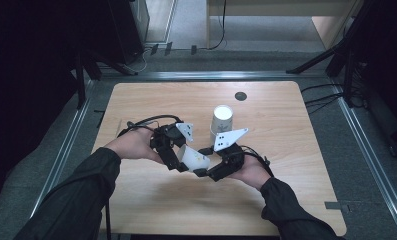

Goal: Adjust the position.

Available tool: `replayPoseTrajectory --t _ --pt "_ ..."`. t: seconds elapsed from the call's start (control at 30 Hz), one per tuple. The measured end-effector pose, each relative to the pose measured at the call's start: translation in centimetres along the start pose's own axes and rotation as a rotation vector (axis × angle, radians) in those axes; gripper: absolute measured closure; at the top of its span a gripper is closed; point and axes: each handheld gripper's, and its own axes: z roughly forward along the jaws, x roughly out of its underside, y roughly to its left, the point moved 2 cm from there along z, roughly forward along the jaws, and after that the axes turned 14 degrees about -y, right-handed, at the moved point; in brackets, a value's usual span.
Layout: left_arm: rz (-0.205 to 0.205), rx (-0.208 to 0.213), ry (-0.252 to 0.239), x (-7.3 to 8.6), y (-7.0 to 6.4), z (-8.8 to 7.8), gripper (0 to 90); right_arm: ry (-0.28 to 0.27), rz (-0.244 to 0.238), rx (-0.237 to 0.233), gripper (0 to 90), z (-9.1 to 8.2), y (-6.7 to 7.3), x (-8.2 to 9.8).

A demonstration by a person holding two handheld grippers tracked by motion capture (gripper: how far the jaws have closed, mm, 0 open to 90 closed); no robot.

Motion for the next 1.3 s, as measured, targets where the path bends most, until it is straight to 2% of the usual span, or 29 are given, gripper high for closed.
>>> replayPoseTrajectory --t 0.1,0.23,0.63,0.83,0.93,1.0,1.1,1.13,1.17,1.23,1.3 --pt "-0.012 -0.001 -0.005 -0.1 0.0 0.0 22.8 0.010 -0.005 0.001 29.3 0.1 -0.1 0.1" --pt "-0.008 0.001 0.004 -0.1 0.1 0.0 22.8 0.007 -0.007 -0.005 32.5 0.2 0.0 -0.1" --pt "-0.002 0.002 0.015 -0.2 0.0 0.1 22.8 0.016 -0.013 -0.009 33.3 0.3 0.0 -0.1" --pt "0.010 0.001 -0.005 -0.3 0.1 -0.1 21.4 0.010 -0.018 -0.007 33.7 0.2 0.0 -0.2" --pt "-0.005 0.001 -0.040 -0.3 0.1 -0.2 18.5 -0.001 -0.025 -0.003 33.7 0.0 -0.1 -0.3" --pt "-0.005 -0.001 -0.046 -0.2 0.2 -0.3 16.3 0.003 -0.027 -0.001 33.7 -0.1 -0.1 -0.3" --pt "-0.016 -0.010 -0.098 0.2 0.3 -0.6 13.0 -0.007 -0.027 0.001 33.7 -0.4 -0.2 -0.4" --pt "-0.016 -0.010 -0.098 0.2 0.3 -0.6 12.9 -0.013 -0.027 0.001 33.7 -0.5 -0.2 -0.4" --pt "-0.040 -0.007 -0.141 0.5 0.4 -0.8 12.9 -0.016 -0.028 0.002 33.7 -0.6 -0.2 -0.4" --pt "-0.048 -0.009 -0.158 0.8 0.5 -0.9 12.9 -0.021 -0.031 0.004 33.7 -0.8 -0.3 -0.5" --pt "-0.086 -0.020 -0.204 1.5 0.7 -1.0 12.7 -0.037 -0.024 0.005 33.7 -1.1 -0.4 -0.6"
